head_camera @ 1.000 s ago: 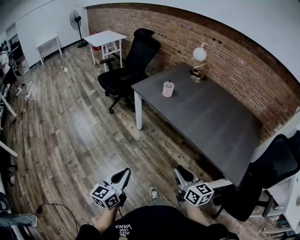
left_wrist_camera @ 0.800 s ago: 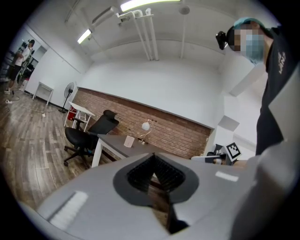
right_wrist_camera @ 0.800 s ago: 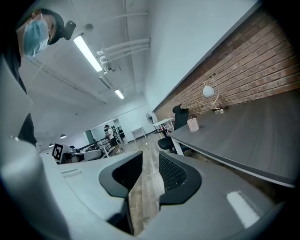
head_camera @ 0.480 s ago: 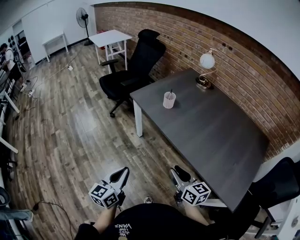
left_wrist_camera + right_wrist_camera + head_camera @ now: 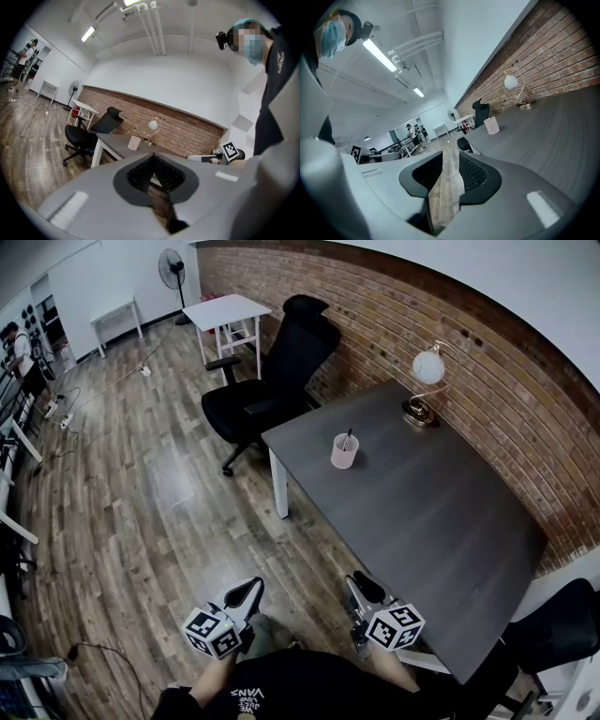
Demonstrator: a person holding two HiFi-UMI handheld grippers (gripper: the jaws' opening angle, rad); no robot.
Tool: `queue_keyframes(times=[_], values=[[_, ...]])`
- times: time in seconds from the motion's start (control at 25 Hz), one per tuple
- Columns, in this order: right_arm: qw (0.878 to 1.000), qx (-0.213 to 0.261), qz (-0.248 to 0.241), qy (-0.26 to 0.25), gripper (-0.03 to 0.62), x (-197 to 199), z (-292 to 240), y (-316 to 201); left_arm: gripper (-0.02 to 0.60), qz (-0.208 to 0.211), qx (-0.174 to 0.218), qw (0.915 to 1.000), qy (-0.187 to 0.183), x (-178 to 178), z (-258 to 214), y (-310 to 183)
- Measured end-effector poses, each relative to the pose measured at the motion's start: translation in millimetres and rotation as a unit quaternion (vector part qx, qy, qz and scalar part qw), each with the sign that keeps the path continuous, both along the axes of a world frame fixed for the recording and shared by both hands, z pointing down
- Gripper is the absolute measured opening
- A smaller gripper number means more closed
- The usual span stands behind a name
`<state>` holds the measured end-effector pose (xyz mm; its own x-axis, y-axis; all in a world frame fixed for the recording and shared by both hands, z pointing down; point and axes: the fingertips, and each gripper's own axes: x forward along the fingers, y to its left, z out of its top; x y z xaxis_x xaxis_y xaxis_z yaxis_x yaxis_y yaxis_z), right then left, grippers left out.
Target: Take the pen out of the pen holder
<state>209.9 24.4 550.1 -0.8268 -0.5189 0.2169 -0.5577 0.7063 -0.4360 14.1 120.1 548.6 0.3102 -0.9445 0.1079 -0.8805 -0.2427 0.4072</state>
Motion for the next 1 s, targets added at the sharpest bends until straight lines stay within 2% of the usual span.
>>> queue_keyframes(times=[0.28, 0.76, 1.0], values=[[0.999, -0.010, 0.043, 0.001, 0.089, -25.5, 5.4, -34.0, 0.052, 0.040, -0.004, 0.9991, 0.012, -28.6, 7.1, -49.6], [0.992, -0.011, 0.122, 0.002, 0.089, -93.2, -10.4, -98.1, 0.052, 0.108, 0.008, 0.9940, 0.010, -115.7, -8.3, -137.6], [0.987, -0.008, 0.162, -0.005, 0.088, -126.7, -12.6, -125.9, 0.052, 0.144, 0.002, 0.9895, 0.006, -155.8, -5.8, -173.3]])
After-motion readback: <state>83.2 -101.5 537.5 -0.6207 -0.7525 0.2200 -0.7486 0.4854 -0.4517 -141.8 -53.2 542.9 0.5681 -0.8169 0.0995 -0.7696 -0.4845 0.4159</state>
